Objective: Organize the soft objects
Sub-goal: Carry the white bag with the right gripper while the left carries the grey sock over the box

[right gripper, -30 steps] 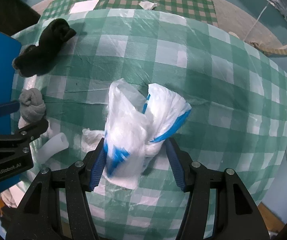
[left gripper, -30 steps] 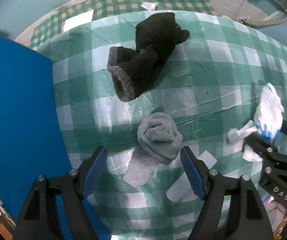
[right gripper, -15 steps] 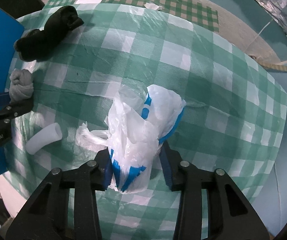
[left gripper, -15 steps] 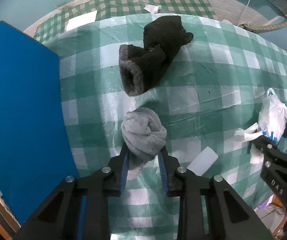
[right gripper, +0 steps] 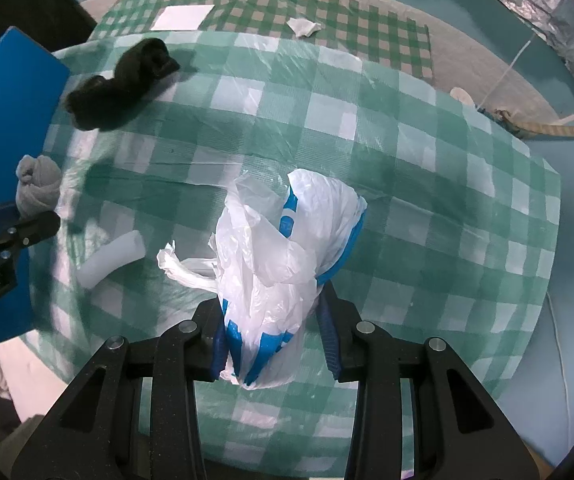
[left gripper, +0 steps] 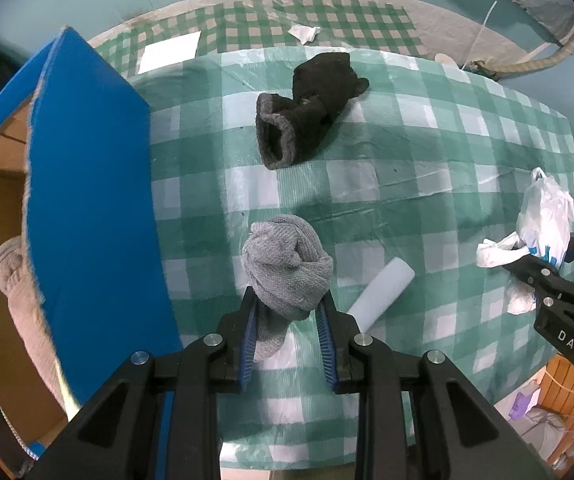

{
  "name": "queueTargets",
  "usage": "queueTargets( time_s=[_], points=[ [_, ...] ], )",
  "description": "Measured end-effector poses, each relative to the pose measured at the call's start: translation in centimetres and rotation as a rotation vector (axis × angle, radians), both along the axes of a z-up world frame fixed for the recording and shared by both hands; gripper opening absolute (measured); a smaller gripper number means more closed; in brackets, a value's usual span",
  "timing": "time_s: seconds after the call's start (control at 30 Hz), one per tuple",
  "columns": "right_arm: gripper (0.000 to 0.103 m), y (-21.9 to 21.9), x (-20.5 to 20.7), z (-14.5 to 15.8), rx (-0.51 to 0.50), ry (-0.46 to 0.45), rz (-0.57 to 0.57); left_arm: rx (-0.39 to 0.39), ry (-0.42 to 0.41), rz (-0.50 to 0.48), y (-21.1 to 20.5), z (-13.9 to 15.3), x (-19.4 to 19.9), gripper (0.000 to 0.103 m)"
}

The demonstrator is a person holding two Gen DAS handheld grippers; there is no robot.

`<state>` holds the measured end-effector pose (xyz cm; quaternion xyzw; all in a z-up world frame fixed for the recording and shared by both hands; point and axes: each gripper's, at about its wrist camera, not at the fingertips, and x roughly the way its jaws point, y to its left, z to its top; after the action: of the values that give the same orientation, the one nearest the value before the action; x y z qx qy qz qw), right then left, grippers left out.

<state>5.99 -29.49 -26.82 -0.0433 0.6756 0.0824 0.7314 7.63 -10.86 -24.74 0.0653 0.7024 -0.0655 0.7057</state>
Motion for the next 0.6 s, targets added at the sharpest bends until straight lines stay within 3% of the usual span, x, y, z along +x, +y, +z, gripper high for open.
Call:
queueTargets(
  time_s=[0.6],
  points=[
    [0.036,1.3,-0.3,5.6,0.013,-0.065,0.038,-0.049,-0.071,0.032,1.5,5.8,-1.3,0.028]
  ],
)
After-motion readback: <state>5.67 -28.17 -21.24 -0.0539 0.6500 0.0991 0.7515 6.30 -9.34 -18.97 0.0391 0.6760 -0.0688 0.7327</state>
